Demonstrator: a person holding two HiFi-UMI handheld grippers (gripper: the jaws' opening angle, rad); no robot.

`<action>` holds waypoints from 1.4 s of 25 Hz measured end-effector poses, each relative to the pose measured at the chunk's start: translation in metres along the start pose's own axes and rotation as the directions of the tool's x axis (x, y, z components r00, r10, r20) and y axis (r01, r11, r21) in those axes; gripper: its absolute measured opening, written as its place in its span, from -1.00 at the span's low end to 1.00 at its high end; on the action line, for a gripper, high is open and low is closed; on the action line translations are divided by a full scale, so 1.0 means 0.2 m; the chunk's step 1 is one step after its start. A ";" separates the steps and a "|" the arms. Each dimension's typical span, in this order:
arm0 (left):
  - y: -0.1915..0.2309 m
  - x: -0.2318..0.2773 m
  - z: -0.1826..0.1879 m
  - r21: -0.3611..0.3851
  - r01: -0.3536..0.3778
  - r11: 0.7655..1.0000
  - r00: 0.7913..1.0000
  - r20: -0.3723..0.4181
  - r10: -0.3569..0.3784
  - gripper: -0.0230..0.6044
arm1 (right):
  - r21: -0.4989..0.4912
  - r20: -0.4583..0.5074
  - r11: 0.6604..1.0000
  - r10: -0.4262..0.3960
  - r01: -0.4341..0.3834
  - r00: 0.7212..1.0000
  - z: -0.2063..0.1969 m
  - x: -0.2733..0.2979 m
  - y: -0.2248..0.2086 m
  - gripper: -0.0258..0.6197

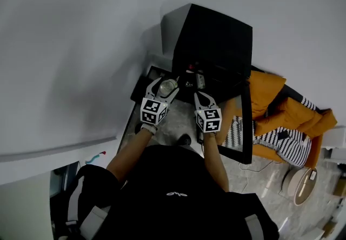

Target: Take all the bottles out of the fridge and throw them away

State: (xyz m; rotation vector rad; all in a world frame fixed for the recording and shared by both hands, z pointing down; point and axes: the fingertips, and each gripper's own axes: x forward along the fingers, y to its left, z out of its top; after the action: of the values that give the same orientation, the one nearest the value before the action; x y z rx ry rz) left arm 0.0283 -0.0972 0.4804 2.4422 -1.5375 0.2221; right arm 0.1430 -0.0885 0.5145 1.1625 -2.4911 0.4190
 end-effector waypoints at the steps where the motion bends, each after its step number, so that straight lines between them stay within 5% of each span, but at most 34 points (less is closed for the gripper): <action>1: 0.04 -0.04 -0.01 0.002 -0.018 1.000 1.000 0.000 0.018 0.13 | -0.008 -0.004 1.000 0.018 -0.018 1.000 0.01 0.03 0.04 -0.89; 17: 0.70 -0.61 -0.12 -0.069 -0.307 0.949 0.952 -0.007 0.307 0.13 | -0.149 -0.090 0.945 0.280 -0.291 0.956 0.11 0.50 0.72 -0.89; 25: 0.87 -0.68 -0.17 -0.093 -0.336 0.937 0.942 -0.022 0.336 0.13 | -0.172 -0.128 0.926 0.317 -0.336 0.940 0.11 0.64 0.86 -0.89; 35: 1.03 -0.62 -0.36 -0.126 -0.297 0.947 0.955 -0.053 0.293 0.13 | -0.191 -0.177 0.921 0.308 -0.340 0.935 0.04 0.82 0.89 -0.89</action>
State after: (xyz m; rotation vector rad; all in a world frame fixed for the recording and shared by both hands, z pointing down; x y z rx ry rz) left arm -0.2103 -0.0536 0.5437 2.0910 -1.8370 0.2055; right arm -0.0950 -0.0913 0.5597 0.6115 -2.5281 0.2912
